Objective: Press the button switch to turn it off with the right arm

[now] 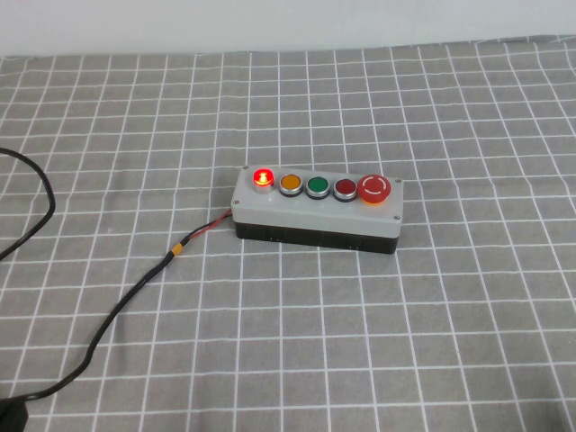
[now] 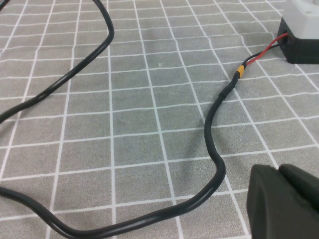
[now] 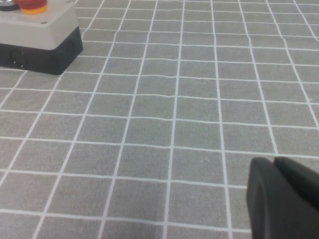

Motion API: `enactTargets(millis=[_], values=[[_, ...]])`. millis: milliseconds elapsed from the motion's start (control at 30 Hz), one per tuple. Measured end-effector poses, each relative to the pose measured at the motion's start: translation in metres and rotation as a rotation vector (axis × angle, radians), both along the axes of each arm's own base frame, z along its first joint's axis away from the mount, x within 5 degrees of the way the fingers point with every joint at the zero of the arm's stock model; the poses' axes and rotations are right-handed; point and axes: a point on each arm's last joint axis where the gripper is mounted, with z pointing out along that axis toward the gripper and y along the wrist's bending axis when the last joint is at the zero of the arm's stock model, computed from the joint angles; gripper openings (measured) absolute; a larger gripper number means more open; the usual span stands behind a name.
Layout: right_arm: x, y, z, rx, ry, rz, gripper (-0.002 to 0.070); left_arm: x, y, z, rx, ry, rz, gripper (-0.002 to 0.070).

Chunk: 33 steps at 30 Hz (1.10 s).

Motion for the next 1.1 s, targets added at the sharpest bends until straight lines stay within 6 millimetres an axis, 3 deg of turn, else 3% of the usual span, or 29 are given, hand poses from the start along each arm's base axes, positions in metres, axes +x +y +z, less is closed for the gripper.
enactTargets(millis=[1100], values=[[0.001, 0.0001, 0.0033, 0.008, -0.038, -0.002, -0.0016, 0.0, 0.0, 0.0, 0.0, 0.0, 0.0, -0.0003]])
